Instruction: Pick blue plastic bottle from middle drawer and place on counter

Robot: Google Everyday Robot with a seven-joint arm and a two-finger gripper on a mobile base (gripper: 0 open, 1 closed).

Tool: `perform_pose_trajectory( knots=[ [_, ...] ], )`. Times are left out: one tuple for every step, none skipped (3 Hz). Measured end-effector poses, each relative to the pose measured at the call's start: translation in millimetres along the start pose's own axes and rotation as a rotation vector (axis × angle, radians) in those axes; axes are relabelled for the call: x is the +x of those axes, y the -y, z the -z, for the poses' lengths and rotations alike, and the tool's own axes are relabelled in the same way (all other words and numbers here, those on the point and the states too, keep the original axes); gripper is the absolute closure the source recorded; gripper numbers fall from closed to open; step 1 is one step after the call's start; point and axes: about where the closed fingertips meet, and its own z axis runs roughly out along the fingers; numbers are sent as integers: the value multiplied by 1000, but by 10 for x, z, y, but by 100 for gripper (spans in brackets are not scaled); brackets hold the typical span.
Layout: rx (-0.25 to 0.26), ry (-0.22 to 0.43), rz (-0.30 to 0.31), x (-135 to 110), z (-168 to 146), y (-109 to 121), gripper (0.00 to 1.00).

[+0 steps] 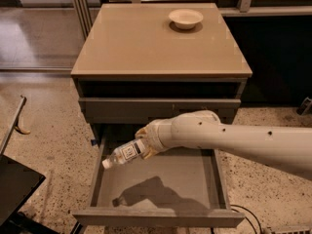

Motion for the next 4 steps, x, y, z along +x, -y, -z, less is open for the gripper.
perform_pose_trajectory(
  knots=[
    [30,-75,4,-185,333,611,100],
    [30,-75,5,-184,333,610,100],
    [53,-88,32,-182,395,747,100],
    [106,-142,98,-157,684,1176,100]
  ],
)
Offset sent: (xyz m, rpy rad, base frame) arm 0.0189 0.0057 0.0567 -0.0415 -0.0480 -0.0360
